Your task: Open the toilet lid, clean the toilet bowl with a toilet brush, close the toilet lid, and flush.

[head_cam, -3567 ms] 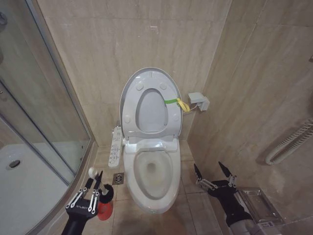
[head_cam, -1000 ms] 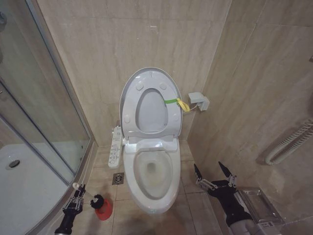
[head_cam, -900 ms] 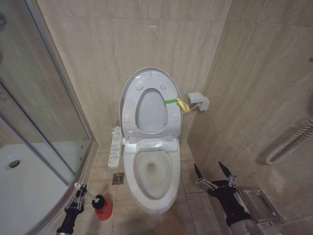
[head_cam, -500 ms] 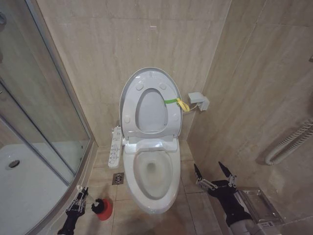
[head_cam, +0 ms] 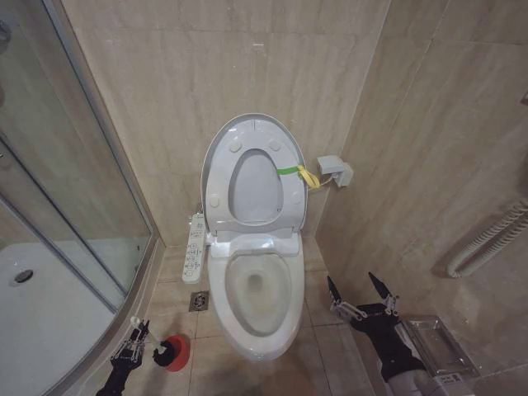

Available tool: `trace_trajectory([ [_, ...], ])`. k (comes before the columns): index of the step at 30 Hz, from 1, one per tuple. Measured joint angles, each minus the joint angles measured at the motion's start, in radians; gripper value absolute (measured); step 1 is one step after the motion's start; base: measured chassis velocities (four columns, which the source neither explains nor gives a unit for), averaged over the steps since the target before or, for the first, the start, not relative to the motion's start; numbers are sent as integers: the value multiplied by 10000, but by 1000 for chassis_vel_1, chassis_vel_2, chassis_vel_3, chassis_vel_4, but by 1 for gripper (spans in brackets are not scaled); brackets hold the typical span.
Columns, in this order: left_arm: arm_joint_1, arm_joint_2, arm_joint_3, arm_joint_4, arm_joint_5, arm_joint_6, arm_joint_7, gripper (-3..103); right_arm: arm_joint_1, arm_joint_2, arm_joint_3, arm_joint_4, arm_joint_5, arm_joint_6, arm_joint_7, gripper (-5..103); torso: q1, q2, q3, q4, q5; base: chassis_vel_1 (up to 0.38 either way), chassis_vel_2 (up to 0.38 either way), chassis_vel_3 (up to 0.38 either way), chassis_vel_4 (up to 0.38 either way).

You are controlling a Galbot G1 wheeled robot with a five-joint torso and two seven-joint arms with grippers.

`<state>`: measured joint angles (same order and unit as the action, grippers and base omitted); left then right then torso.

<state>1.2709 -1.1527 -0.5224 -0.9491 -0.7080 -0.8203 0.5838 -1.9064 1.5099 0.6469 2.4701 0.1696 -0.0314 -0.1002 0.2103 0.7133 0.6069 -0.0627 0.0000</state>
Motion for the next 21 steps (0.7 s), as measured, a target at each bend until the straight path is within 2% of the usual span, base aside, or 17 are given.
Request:
trace_trajectory([
  [8,151,67,2,-524,-116,10,49,16,0,0,0,0,0,0,0,100,0,0,0,-1,1,0,0,0,0],
  [21,-81,161,-157,-212,-65,4,760,16,0,0,0,0,0,0,0,100,0,0,0,-1,0,0,0,0,0],
])
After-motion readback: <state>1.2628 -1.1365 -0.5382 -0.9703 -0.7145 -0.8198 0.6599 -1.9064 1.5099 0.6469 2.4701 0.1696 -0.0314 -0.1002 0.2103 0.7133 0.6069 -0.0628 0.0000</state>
